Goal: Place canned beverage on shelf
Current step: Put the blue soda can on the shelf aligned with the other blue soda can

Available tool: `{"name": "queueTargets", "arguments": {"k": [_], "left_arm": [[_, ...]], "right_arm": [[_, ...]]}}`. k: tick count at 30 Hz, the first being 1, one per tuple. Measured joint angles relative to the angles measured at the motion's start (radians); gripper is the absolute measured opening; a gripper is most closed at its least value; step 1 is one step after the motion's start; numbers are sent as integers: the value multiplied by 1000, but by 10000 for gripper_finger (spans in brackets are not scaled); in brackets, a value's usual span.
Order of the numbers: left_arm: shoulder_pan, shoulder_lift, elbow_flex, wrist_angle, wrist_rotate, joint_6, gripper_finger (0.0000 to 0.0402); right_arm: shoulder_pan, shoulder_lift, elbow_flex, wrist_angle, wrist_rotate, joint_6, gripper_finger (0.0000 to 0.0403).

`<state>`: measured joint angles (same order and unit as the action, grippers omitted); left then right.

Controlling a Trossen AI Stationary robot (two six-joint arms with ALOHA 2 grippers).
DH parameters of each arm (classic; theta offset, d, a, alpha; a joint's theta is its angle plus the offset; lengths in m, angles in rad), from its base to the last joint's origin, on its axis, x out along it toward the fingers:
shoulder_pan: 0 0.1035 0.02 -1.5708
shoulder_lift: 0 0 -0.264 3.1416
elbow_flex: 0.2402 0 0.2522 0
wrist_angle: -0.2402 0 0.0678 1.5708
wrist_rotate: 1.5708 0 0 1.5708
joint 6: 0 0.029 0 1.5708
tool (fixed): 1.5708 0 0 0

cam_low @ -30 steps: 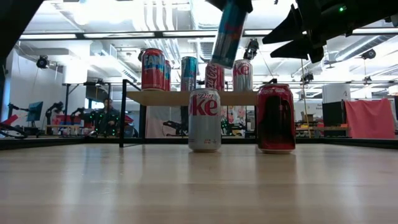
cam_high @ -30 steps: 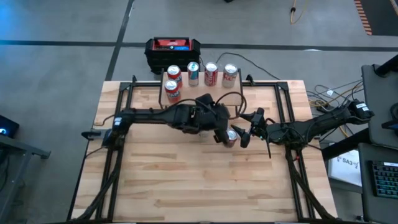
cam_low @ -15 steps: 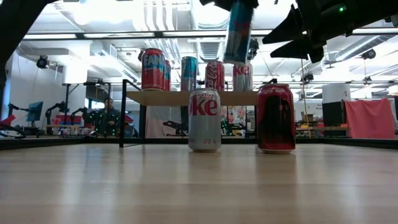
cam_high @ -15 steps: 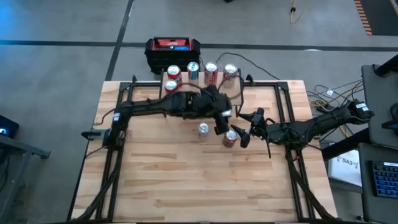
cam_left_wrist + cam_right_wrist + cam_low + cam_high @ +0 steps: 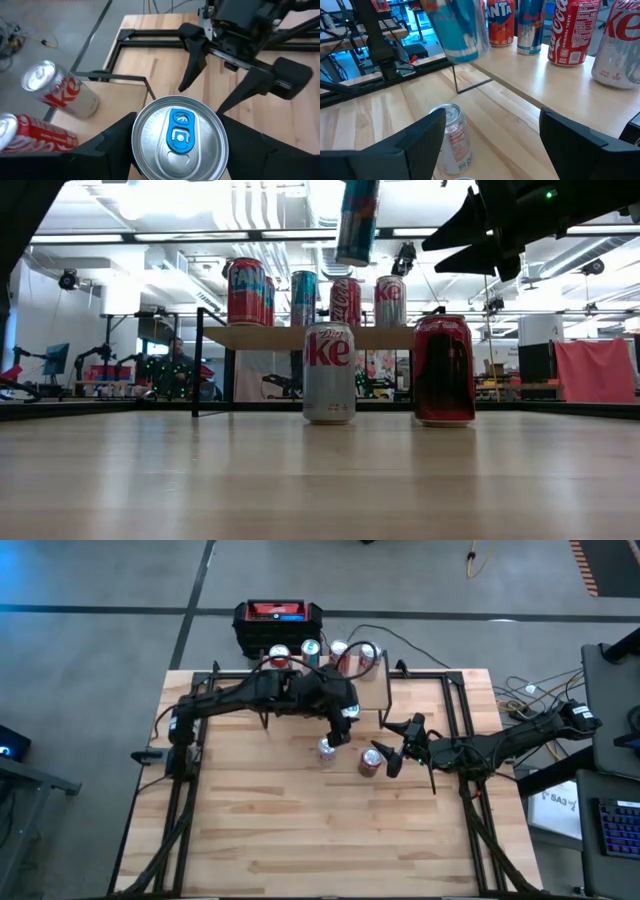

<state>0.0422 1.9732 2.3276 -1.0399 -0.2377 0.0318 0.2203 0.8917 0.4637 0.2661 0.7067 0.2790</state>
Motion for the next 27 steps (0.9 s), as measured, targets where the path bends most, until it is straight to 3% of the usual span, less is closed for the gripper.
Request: {"name": "queueTargets", "arguments": {"k": [6, 14, 21, 27], "left_arm": [[5, -32, 0, -30, 33, 24, 228], [59, -114, 0, -51, 200, 68, 228], [93, -202, -2, -146, 203, 71, 228], [109, -298, -157, -41, 295, 106, 228]], "right_arm": [[0, 0, 0, 0, 0, 0, 299], [0, 0, 0, 0, 0, 0, 299], [0, 0, 0, 0, 0, 0, 299], [0, 0, 0, 0, 0, 0, 299]]}}
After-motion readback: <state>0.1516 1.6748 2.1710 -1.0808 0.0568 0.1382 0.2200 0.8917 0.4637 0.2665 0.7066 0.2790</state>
